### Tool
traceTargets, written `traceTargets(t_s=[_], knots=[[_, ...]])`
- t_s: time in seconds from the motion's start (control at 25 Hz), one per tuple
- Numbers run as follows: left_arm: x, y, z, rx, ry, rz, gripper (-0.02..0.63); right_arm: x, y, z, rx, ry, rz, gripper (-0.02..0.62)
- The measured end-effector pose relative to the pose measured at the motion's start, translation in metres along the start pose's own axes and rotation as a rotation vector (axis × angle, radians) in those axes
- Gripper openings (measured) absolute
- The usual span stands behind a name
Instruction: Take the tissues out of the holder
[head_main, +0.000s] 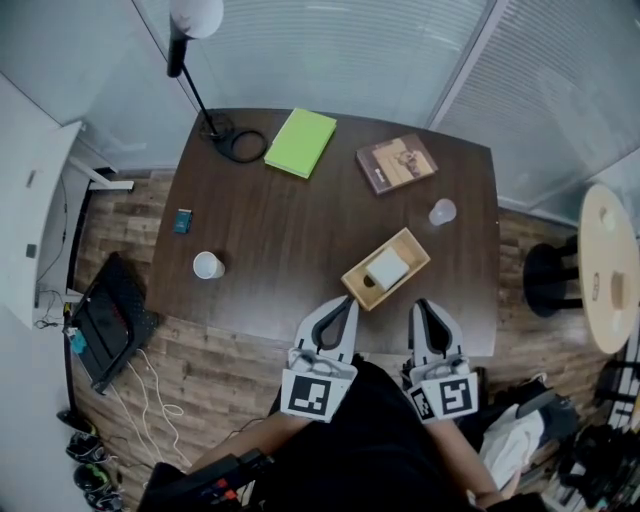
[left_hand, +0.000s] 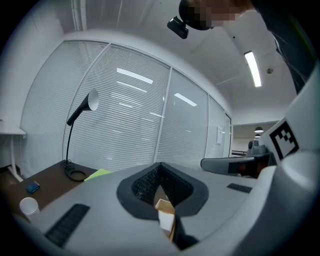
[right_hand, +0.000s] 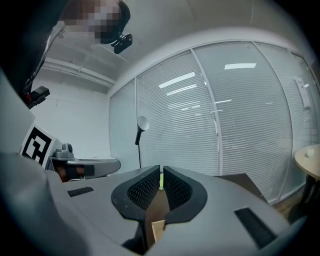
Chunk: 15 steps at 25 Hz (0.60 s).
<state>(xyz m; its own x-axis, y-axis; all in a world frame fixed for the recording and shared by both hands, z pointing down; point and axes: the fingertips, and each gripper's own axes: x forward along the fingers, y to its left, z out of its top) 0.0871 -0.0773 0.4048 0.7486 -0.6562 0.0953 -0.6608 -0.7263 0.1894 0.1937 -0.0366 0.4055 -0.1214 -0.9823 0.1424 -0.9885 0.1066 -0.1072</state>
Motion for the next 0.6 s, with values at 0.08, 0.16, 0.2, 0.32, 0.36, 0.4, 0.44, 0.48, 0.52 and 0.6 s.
traceTargets(t_s=[0.08, 0.16, 0.2, 0.32, 0.36, 0.4, 0.44, 0.48, 0.52, 0.6], knots=[[0.003, 0.004, -0.001, -0.006, -0.007, -0.001, 0.000, 0.007, -0.004, -0.006, -0.005, 0.026, 0.005, 0.012], [0.006, 0.010, -0.002, -0.008, -0.005, 0.000, 0.000, 0.015, -0.008, -0.014, -0.022, 0.061, 0.021, 0.012], [0.007, 0.013, -0.002, -0.009, -0.005, 0.001, 0.000, 0.020, -0.009, -0.018, -0.032, 0.083, 0.031, 0.012], [0.011, 0.021, -0.004, -0.028, 0.004, -0.002, 0.000, 0.033, -0.013, -0.034, -0.050, 0.147, 0.048, 0.014], [0.013, 0.022, -0.004, -0.042, 0.004, -0.011, 0.000, 0.037, -0.014, -0.040, -0.051, 0.170, 0.052, 0.027], [0.014, 0.023, -0.004, -0.057, 0.001, -0.023, 0.000, 0.042, -0.015, -0.047, -0.050, 0.197, 0.061, 0.056], [0.016, 0.023, -0.004, -0.068, -0.003, -0.034, 0.000, 0.046, -0.016, -0.054, -0.047, 0.229, 0.074, 0.077], [0.018, 0.023, -0.004, -0.073, -0.003, -0.041, 0.000, 0.051, -0.017, -0.063, -0.044, 0.262, 0.091, 0.093], [0.019, 0.023, -0.004, -0.071, -0.001, -0.043, 0.000, 0.055, -0.018, -0.071, -0.043, 0.295, 0.109, 0.115], [0.023, 0.023, -0.005, -0.060, 0.005, -0.040, 0.000, 0.063, -0.021, -0.088, -0.048, 0.359, 0.140, 0.168]])
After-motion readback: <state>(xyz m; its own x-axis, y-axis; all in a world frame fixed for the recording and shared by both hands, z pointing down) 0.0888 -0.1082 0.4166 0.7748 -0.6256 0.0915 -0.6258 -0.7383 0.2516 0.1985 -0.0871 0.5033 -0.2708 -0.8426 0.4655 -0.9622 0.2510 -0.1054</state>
